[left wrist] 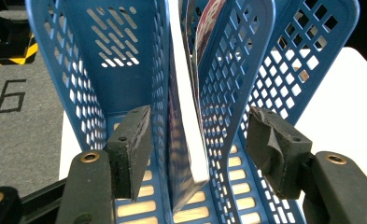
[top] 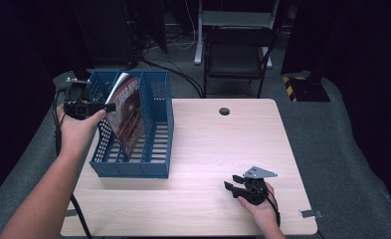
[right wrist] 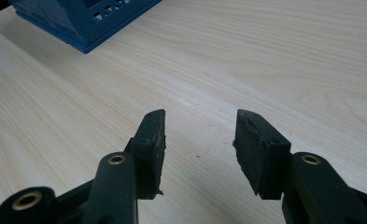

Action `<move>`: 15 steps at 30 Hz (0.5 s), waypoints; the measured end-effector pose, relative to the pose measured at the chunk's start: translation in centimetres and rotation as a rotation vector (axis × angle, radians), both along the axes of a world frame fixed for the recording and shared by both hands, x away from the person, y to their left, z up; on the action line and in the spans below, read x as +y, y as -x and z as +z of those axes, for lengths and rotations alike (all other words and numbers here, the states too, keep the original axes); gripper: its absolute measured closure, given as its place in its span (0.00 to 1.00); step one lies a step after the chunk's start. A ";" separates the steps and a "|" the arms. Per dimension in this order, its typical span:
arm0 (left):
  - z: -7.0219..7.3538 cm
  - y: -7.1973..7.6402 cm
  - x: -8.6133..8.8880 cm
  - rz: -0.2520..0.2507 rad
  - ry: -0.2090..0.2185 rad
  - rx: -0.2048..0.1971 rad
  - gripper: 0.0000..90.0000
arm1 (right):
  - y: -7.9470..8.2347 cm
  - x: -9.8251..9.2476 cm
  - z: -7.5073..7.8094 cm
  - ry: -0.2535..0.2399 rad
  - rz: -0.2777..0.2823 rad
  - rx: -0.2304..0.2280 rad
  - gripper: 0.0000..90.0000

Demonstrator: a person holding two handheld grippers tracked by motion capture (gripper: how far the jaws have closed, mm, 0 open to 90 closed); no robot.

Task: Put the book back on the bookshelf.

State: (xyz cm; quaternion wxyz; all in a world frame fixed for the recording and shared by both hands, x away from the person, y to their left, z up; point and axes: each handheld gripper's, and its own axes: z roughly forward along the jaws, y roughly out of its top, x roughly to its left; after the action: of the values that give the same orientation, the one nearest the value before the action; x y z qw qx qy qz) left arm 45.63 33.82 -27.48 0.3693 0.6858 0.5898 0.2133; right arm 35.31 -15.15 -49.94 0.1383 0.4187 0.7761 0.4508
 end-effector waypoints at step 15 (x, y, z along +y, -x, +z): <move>0.7 1.3 0.7 -0.037 -0.006 0.012 0.44 | -0.1 -0.1 -0.1 0.009 0.009 0.012 0.58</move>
State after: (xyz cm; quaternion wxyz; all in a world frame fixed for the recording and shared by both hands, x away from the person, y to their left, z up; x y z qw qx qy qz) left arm 44.36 34.52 -26.79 0.3677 0.6987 0.5787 0.2042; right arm 35.38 -15.23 -50.02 0.1335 0.4171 0.7808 0.4456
